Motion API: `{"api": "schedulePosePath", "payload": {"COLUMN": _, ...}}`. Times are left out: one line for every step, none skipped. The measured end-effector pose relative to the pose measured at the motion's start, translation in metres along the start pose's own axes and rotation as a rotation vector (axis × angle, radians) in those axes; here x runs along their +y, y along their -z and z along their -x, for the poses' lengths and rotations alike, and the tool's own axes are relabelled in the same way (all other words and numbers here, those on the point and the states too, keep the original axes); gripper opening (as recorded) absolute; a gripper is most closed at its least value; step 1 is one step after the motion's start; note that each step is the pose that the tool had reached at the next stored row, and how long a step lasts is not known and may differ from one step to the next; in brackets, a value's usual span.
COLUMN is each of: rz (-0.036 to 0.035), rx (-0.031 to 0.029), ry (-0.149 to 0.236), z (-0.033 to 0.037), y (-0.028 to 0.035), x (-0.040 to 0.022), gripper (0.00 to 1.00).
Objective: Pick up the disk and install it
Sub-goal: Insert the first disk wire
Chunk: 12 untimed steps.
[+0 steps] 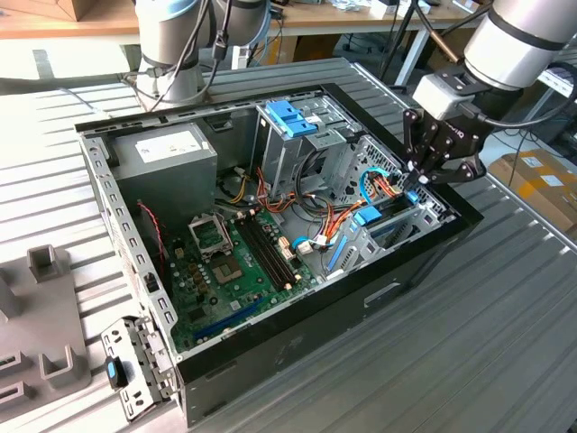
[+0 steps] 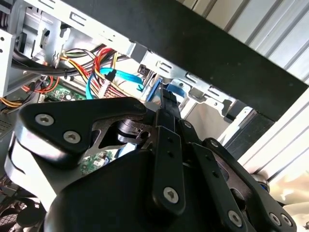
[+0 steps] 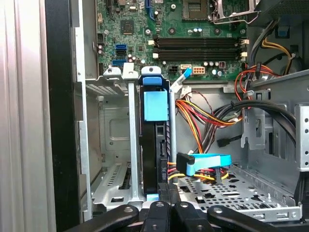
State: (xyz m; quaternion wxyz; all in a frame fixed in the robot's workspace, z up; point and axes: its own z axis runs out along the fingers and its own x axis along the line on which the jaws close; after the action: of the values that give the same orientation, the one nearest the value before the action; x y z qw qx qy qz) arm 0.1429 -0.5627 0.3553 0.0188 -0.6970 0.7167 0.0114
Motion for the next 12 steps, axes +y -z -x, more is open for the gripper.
{"api": "schedulePosePath", "payload": {"rz": 0.0, "rx": -0.0001, "ry": 0.0, "z": 0.0, "y": 0.0006, "x": -0.0009, "gripper": 0.11}}
{"api": "schedulePosePath", "payload": {"rz": 0.0, "rx": -0.0001, "ry": 0.0, "z": 0.0001, "y": 0.0013, "x": -0.0016, "gripper": 0.11}}
{"api": "schedulePosePath", "payload": {"rz": 0.0, "rx": -0.0003, "ry": 0.0, "z": 0.0001, "y": 0.002, "x": -0.0023, "gripper": 0.11}}
{"api": "schedulePosePath", "payload": {"rz": 0.0001, "rx": -0.0003, "ry": 0.0, "z": 0.0002, "y": 0.0034, "x": -0.0031, "gripper": 0.11}}
{"api": "schedulePosePath", "payload": {"rz": 0.0001, "rx": -0.0003, "ry": 0.0, "z": 0.0002, "y": 0.0038, "x": -0.0032, "gripper": 0.11}}
{"api": "schedulePosePath", "payload": {"rz": 0.0, "rx": -0.0003, "ry": 0.0, "z": 0.0002, "y": 0.0038, "x": -0.0032, "gripper": 0.11}}
{"api": "schedulePosePath", "payload": {"rz": 0.0, "rx": -0.0002, "ry": 0.0, "z": 0.0002, "y": 0.004, "x": -0.0033, "gripper": 0.11}}
{"api": "schedulePosePath", "payload": {"rz": 0.0, "rx": -0.0002, "ry": 0.0, "z": 0.0003, "y": 0.0041, "x": -0.0033, "gripper": 0.11}}
{"api": "schedulePosePath", "payload": {"rz": 0.0, "rx": -0.0002, "ry": 0.0, "z": 0.0002, "y": 0.0041, "x": -0.0033, "gripper": 0.11}}
{"api": "schedulePosePath", "payload": {"rz": 0.0, "rx": -0.0002, "ry": 0.0, "z": 0.0002, "y": 0.0041, "x": -0.0033, "gripper": 0.11}}
{"api": "schedulePosePath", "payload": {"rz": 0.0, "rx": -0.0002, "ry": 0.0, "z": 0.0002, "y": 0.0041, "x": -0.0033, "gripper": 0.11}}
{"api": "schedulePosePath", "payload": {"rz": 0.0, "rx": -0.0002, "ry": 0.0, "z": 0.0003, "y": 0.0041, "x": -0.0033, "gripper": 0.11}}
